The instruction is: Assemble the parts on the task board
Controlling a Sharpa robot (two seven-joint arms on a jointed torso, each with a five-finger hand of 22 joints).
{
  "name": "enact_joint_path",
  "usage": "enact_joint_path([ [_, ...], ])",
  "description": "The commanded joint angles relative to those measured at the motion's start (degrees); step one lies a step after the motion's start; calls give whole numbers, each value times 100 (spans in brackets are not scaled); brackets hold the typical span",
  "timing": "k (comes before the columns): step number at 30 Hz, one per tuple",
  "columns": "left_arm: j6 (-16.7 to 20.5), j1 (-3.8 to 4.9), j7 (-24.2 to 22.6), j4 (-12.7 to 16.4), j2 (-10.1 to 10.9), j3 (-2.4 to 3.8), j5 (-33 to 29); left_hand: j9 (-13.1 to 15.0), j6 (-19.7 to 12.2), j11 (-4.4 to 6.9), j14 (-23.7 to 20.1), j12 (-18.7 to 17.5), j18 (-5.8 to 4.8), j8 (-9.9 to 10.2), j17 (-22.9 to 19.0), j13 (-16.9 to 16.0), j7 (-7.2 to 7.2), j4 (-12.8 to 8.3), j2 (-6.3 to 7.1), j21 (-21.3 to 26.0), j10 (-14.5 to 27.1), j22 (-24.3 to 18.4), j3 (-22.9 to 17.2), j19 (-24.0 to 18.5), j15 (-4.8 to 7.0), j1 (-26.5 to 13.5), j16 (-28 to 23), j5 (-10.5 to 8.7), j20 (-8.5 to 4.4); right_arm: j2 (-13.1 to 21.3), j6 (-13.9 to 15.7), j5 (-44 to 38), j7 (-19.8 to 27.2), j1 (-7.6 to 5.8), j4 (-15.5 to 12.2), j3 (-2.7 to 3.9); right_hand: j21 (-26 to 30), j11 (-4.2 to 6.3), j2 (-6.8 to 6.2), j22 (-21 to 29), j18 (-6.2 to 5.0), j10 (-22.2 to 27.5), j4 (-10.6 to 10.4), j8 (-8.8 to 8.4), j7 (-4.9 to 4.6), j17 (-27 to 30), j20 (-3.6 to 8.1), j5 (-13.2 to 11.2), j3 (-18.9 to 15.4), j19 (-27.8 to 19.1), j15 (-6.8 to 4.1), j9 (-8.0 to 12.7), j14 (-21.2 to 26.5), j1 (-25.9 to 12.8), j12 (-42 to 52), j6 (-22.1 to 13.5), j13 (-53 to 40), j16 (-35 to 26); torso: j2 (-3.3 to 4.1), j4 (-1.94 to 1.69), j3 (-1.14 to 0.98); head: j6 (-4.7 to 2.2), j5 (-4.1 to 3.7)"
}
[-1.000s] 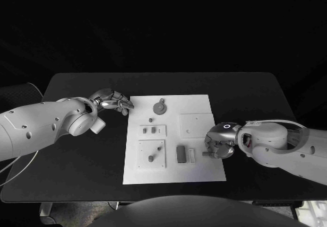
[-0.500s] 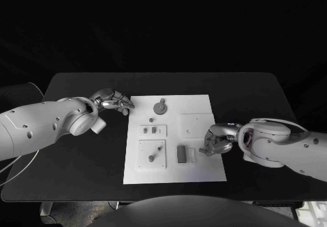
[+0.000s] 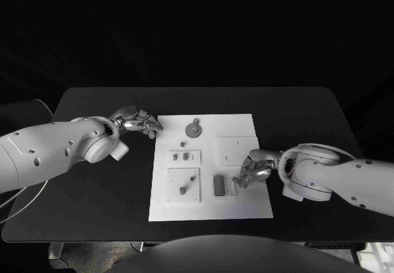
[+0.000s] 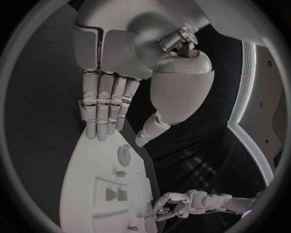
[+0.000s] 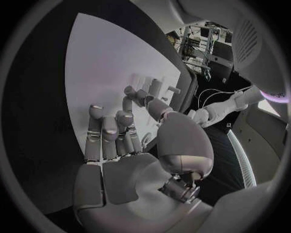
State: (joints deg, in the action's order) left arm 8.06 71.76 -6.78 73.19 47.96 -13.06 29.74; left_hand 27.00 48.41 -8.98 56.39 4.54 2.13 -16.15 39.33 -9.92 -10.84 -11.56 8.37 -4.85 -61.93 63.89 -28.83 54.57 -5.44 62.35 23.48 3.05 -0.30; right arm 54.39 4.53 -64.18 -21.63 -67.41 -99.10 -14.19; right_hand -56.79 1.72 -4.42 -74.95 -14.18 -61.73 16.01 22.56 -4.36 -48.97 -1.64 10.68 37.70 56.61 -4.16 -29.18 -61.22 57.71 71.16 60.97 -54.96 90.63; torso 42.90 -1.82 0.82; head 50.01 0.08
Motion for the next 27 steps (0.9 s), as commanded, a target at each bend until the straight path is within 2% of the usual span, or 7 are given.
enact_joint_path([
  [1, -55, 7, -25, 16, -12, 3, 16, -9, -45, -18, 35, -22, 92, -31, 9, -5, 12, -2, 38, 40, -19, 6, 9, 6, 11, 15, -37, -16, -4, -27, 87, 338, -338, 2, 11, -2, 16, -13, 18, -57, -82, 26, 7, -7, -18, 9, -8, 17, 10, 18, 5, -16, -12, -18, -25, -33, 2, -19, 1, -2, 1, -1, 5],
  [14, -55, 7, -14, 19, -11, 3, 28, -9, -47, -18, 36, -23, 92, -31, 15, -6, 11, -2, 42, 42, -18, 8, 12, 7, 11, 12, -42, -16, -3, -94, -135, 371, -645, 6, 40, -2, 33, -39, -102, -57, -82, 79, -112, -41, -44, 13, -29, 17, 2, -7, -11, 12, 20, -142, -29, -83, -10, -35, 0, 1, -2, -1, 15],
  [17, -56, 7, -12, 21, -9, 3, 28, -10, -47, -19, 36, -24, 91, -31, 16, -6, 11, -1, 42, 42, -18, 8, 12, 7, 11, 11, -43, -16, -3, -138, -136, 372, -654, 11, 51, -2, 34, -49, -184, -60, -82, 97, -183, -53, -53, 13, -33, 18, 1, -13, -17, 24, 32, -191, -27, -95, -15, -36, 1, 2, -5, -1, 6],
  [23, -55, 7, -13, 24, -15, 4, 29, -10, -48, -19, 37, -24, 91, -31, 19, -6, 10, 0, 42, 43, -18, 8, 12, 7, 11, 10, -45, -15, -3, -239, -126, 393, -648, 43, 72, -2, 33, -67, -426, -62, -82, 115, -506, -78, -71, 14, -22, 16, 46, -6, -38, 55, 43, -281, -13, -117, -25, -33, 3, 0, -6, -1, 12],
  [27, -51, 7, -12, 25, -11, 4, 29, -10, -49, -19, 37, -24, 91, -31, 20, -6, 10, 1, 42, 43, -18, 9, 12, 7, 10, 9, -47, -16, -3, -251, -133, 427, -637, 48, 74, -2, 33, -75, -515, -62, -82, 122, -662, -90, -81, 16, -14, 13, 52, -5, -49, 69, 45, -329, -7, -133, -28, -30, 1, -2, 0, -1, 13],
])
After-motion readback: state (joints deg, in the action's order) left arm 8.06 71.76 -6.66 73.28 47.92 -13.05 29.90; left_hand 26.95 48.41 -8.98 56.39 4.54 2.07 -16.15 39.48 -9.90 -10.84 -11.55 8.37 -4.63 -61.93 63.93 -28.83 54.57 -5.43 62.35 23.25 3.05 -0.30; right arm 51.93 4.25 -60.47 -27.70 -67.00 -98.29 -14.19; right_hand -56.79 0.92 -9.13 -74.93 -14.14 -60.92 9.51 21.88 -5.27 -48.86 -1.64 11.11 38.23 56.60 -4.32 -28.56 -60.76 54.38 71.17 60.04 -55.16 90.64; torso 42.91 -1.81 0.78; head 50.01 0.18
